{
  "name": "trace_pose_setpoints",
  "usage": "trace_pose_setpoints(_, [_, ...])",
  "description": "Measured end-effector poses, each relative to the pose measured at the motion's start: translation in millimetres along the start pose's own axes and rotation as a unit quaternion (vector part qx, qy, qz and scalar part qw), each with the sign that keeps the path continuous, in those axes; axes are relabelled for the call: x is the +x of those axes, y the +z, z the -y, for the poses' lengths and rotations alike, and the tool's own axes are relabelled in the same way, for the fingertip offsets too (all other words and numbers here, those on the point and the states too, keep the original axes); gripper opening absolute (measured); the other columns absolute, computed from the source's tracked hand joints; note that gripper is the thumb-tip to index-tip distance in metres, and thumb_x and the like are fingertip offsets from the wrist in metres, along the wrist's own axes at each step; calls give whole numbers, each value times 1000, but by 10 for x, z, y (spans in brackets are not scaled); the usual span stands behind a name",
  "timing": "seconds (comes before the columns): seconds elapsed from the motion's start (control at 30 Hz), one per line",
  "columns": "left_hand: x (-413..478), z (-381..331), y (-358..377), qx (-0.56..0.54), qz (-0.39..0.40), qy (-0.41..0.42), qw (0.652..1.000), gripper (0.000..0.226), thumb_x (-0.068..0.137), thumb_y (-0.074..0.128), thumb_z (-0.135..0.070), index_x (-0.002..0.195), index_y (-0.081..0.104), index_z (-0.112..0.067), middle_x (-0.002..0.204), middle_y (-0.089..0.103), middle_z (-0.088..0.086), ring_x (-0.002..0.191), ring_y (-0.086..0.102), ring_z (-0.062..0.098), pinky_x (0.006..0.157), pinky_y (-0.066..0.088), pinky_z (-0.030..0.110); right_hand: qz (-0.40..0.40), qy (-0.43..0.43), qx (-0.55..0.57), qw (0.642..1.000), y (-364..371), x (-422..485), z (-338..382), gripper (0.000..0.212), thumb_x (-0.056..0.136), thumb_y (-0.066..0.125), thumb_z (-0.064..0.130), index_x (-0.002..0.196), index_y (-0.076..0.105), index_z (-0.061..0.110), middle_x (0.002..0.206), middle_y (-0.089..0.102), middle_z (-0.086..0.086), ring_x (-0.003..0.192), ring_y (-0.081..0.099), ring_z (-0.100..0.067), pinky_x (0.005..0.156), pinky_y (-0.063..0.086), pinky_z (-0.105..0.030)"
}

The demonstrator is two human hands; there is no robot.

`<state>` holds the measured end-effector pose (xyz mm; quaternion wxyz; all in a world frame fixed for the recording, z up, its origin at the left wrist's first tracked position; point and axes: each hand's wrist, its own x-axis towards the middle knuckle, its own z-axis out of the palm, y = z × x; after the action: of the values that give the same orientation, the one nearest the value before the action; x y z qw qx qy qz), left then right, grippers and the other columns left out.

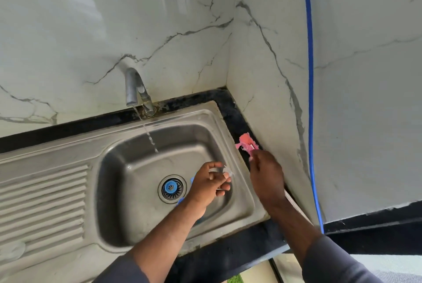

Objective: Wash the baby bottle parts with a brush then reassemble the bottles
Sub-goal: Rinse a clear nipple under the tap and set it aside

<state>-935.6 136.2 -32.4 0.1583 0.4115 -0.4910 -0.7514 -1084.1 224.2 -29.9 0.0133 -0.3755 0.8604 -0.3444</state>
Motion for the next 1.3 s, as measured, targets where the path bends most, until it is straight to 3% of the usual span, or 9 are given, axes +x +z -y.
trace_pose_setpoints(0.1, [71, -63, -241, -39, -67, 16, 997, 16, 94, 66, -5, 108, 58, -8, 79, 74, 8, 61, 65, 17, 57, 48, 26, 130, -12, 161, 978, 264, 18, 382, 18, 94, 63, 19, 112, 68, 20, 99, 73, 4, 89, 70, -11, 82, 57, -34])
trace_pose_setpoints(0.2, [99, -153, -581, -44, -106, 38, 993, 19, 91, 68, 0, 109, 61, 0, 80, 71, 13, 60, 64, 18, 54, 46, 23, 274, 70, 288, 915, 567, 91, 736, 29, 93, 67, 27, 121, 65, 32, 110, 72, -1, 101, 70, -13, 92, 57, -41])
trace_pose_setpoints(0.33, [86, -290, -1117, -36, -136, 66, 988, 23, 88, 74, -4, 109, 66, 0, 85, 69, 21, 66, 64, 21, 53, 44, 23, 348, 39, 286, 892, 928, 192, 1191, 30, 84, 72, 24, 105, 70, 44, 104, 74, -4, 97, 73, -23, 88, 59, -49])
trace_pose_setpoints(0.4, [118, -379, -1397, -36, -154, 69, 985, 21, 86, 76, -7, 105, 68, -5, 83, 70, 17, 67, 64, 18, 54, 45, 24, 368, 32, 274, 888, 1119, 279, 1427, 31, 85, 75, 15, 108, 71, 35, 102, 75, -4, 98, 73, -27, 86, 60, -49])
trace_pose_setpoints(0.67, [513, -801, -2050, 10, -207, 119, 971, 7, 91, 72, -10, 97, 70, -7, 75, 74, 8, 63, 64, 19, 62, 57, 33, 345, 90, 285, 890, 1542, 664, 2078, 19, 87, 74, 7, 95, 68, 22, 95, 75, -4, 92, 72, -22, 87, 60, -41])
trace_pose_setpoints(0.73, [600, -882, -2087, 26, -192, 144, 971, 7, 91, 72, -7, 97, 71, -9, 78, 76, 7, 67, 69, 22, 66, 59, 38, 342, 113, 317, 877, 1608, 701, 2118, 13, 88, 75, 8, 99, 69, 15, 95, 76, -9, 93, 74, -27, 88, 61, -44])
trace_pose_setpoints(1.03, [727, -998, -2161, 164, -196, 182, 949, 14, 88, 77, -19, 100, 78, -12, 85, 77, -1, 75, 74, 12, 70, 60, 23, 311, 228, 438, 812, 1634, 707, 2255, 20, 93, 64, -2, 113, 69, 1, 104, 75, -17, 97, 74, -27, 83, 62, -33])
trace_pose_setpoints(1.27, [721, -1049, -2317, 156, -190, 185, 951, 14, 85, 79, -13, 99, 79, -17, 87, 78, -4, 82, 75, 13, 86, 61, 39, 238, 311, 508, 767, 1717, 740, 2371, 35, 88, 69, -6, 118, 65, 14, 105, 74, -18, 91, 74, -25, 78, 62, -31])
trace_pose_setpoints(1.3, [698, -1034, -2322, 146, -189, 179, 954, 17, 84, 80, -14, 100, 79, -17, 89, 78, -3, 83, 75, 13, 87, 61, 39, 237, 318, 507, 765, 1717, 730, 2389, 30, 89, 68, -6, 116, 66, 7, 105, 74, -19, 90, 74, -24, 78, 63, -31])
